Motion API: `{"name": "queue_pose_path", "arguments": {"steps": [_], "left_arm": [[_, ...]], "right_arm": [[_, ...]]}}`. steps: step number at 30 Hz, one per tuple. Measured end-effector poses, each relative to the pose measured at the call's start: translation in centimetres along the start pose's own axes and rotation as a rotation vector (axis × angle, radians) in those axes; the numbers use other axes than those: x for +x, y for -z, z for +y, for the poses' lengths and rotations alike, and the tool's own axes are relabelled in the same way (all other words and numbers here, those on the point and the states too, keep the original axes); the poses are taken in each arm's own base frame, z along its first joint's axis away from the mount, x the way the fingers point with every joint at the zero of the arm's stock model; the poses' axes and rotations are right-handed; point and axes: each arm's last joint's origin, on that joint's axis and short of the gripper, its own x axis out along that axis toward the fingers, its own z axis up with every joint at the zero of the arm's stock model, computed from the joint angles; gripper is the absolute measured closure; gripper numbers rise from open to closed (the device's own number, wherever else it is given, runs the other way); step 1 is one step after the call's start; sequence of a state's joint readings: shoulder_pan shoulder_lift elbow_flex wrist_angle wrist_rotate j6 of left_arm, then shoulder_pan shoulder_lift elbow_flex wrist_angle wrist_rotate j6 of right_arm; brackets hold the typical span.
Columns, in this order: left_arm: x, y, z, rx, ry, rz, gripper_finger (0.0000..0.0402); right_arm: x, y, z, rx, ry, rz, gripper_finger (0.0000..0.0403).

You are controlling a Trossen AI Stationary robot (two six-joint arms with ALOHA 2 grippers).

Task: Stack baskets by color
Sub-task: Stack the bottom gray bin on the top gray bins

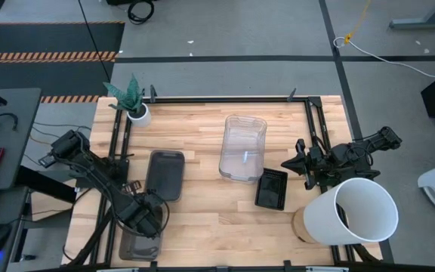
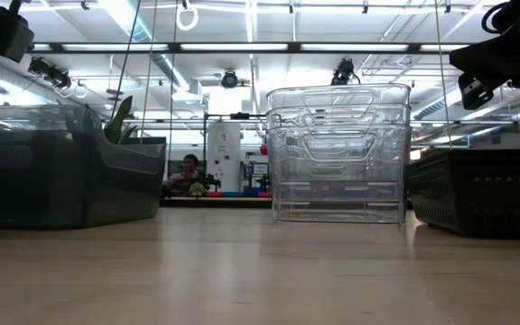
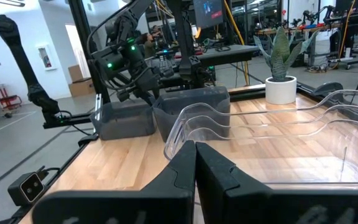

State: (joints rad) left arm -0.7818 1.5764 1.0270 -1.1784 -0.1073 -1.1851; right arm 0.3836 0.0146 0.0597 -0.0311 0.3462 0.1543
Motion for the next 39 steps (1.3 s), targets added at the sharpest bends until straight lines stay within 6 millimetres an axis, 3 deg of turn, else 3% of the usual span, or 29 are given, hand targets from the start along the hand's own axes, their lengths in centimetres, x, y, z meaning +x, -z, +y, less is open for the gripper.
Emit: {"name": "queue_pose_path", "arguments": {"steps": [7,20,32,39], "left_arm": [[1.9,0.3,0.2,0.004,0.016,-0.011,0.0308],[2.0,0.2,-0.3,-0.006,0.051,-0.002,0.031],[1.9,0.2,-0.3,-0.004,0.065,0.008,0.0391],[1.9,0.2,-0.3,0.01,0.067,0.01,0.0388]], "right_arm": [[0.0,0.0,0.0,0.0,0.0,0.0,0.0386],[0.0,0.0,0.0,0.0,0.0,-0.001,0.0386],[0.0,-0.1,0.0,0.005,-0.002,-0.012,0.0386],[0.0,-0.1,0.0,0.005,-0.001,-0.012,0.0386]]}}
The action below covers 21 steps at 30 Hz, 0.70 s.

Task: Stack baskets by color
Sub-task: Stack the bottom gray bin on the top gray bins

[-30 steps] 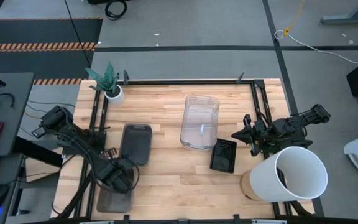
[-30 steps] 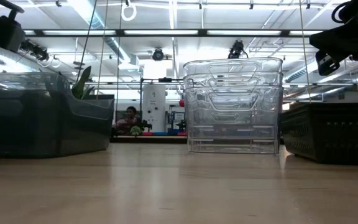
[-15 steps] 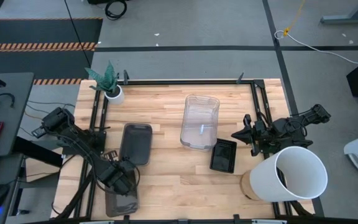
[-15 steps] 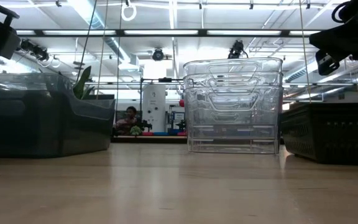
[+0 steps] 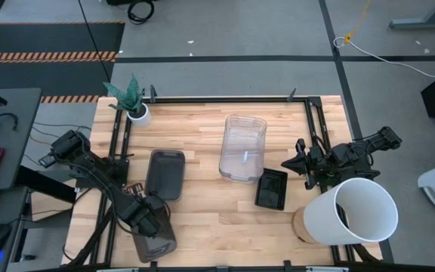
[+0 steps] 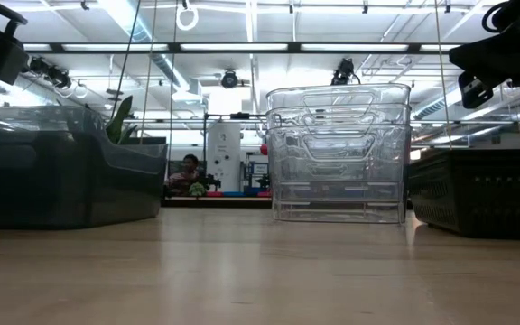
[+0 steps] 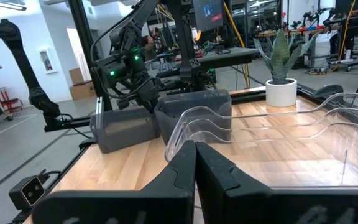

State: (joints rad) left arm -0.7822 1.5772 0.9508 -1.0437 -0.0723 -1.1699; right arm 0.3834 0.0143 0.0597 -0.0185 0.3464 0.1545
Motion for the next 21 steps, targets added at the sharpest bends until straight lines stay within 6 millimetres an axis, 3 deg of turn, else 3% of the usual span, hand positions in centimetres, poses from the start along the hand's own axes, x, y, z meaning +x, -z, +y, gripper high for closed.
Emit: {"name": "queue_pose_path", "arguments": {"steps": [11,21], "left_arm": [[-0.7,0.0,0.3,-0.006,0.054,0.025,0.0394],[-5.3,-0.9,1.4,-0.081,0.224,-0.046,0.0395]], "right_arm": [[0.0,0.0,0.0,0.0,0.0,0.0,0.0386],[0.0,0.0,0.0,0.001,-0.001,-0.001,0.0386]]}}
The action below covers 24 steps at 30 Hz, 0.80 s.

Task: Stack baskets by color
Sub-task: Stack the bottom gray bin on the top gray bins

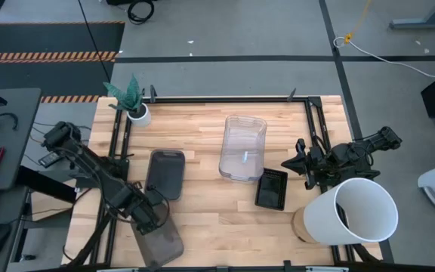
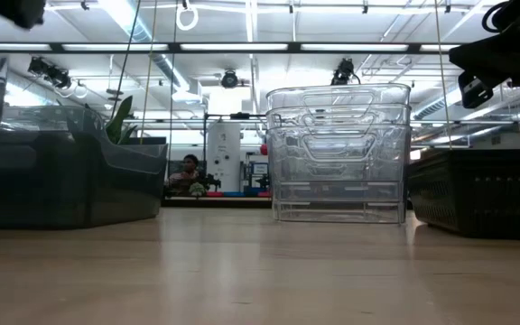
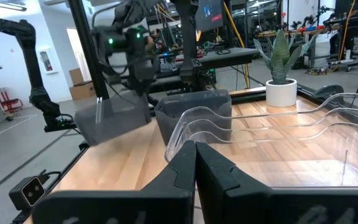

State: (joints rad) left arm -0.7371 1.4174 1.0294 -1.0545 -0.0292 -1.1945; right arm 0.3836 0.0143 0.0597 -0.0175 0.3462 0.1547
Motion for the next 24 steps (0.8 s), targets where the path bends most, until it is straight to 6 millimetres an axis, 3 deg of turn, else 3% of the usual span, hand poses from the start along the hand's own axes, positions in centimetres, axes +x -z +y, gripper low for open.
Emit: {"name": "queue_pose_path", "arguments": {"steps": [6,15,20,24], "left_arm": [[-3.5,-1.0,0.4,-0.021,0.062,-0.046,0.0396],[-9.2,-4.1,1.2,0.061,0.01,-0.293,0.0396],[-11.8,-6.3,3.0,0.094,-0.099,-0.393,0.0395],[-12.3,-7.9,5.1,0.136,-0.235,-0.401,0.0395]], "right_arm": [[0.0,0.0,0.0,0.0,0.001,-0.001,0.0386],[0.0,0.0,0.0,0.0,0.0,-0.001,0.0386],[0.0,0.0,0.0,0.0,0.0,-0.001,0.0386],[0.0,0.0,0.0,0.0,0.0,-0.001,0.0386]]}}
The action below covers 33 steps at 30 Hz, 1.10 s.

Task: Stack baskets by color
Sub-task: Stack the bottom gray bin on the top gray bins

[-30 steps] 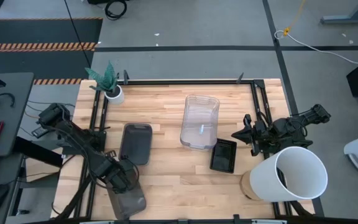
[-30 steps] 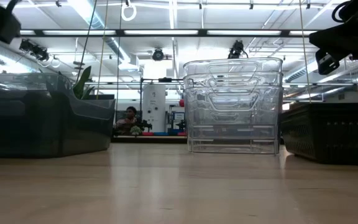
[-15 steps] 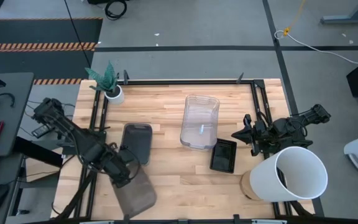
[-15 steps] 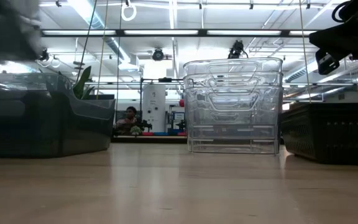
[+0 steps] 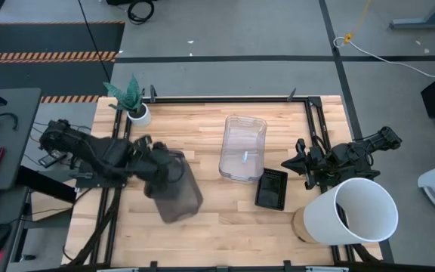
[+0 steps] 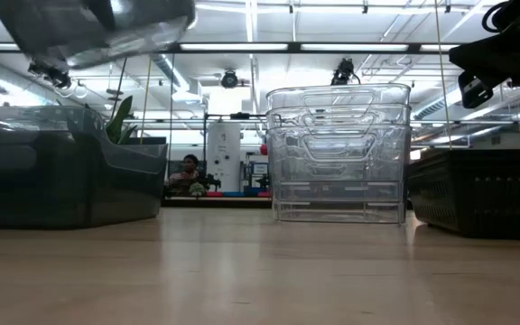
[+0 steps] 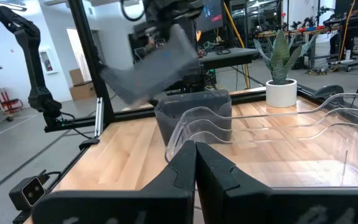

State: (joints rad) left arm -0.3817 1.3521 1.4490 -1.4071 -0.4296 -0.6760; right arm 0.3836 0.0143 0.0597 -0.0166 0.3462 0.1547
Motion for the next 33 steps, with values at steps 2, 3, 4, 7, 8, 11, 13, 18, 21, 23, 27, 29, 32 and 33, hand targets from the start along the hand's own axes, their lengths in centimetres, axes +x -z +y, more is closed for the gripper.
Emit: {"name": "queue_pose_path", "arguments": {"steps": [2,3,4,7,8,11,13,18,21,23,27,29,32,33], "left_arm": [[0.5,-0.4,1.3,0.037,-0.064,0.031,0.0395],[0.7,-0.5,1.9,0.05,-0.09,0.051,0.0395],[1.0,-0.7,2.5,0.058,-0.107,0.068,0.0395],[1.6,-1.5,4.1,0.057,-0.141,0.096,0.0394],[1.8,-1.7,4.6,0.057,-0.149,0.104,0.0394],[2.3,-2.1,5.9,0.074,-0.154,0.142,0.0394],[2.6,-2.3,6.7,0.094,-0.144,0.168,0.0394],[3.0,-2.6,8.1,0.218,-0.145,0.205,0.0394],[3.1,-2.7,8.6,0.31,-0.141,0.22,0.0394],[3.2,-2.7,8.7,0.363,-0.137,0.227,0.0394],[3.4,-2.8,8.6,0.476,-0.102,0.241,0.0393],[3.6,-2.9,8.5,0.506,-0.077,0.247,0.0393],[3.9,-3.0,8.2,0.507,-0.041,0.257,0.0393],[4.1,-3.1,8.1,0.508,-0.032,0.263,0.0393]], "right_arm": [[0.0,0.0,0.0,0.0,0.0,0.0,0.0386],[0.0,0.0,0.0,0.0,0.0,0.0,0.0386],[0.0,0.0,0.0,0.0,0.0,0.0,0.0386],[0.0,0.0,0.0,0.0,0.0,0.0,0.0386],[0.0,0.0,0.0,0.0,0.001,0.0,0.0386],[0.0,0.0,0.0,0.0,0.0,0.0,0.0386],[0.0,0.0,0.0,0.0,0.0,0.0,0.0386],[0.0,0.0,0.0,0.0,0.0,0.0,0.0386],[0.0,0.0,0.0,0.0,0.0,0.0,0.0386],[0.0,0.0,0.0,0.0,0.0,0.0,0.0386],[0.0,0.0,0.0,0.0,0.0,0.0,0.0386],[0.0,0.0,0.0,0.0,0.0,0.0,0.0386],[0.0,0.0,0.0,0.0,0.0,0.0,0.0386],[0.0,0.0,0.0,0.0,0.0,0.0,0.0386]]}}
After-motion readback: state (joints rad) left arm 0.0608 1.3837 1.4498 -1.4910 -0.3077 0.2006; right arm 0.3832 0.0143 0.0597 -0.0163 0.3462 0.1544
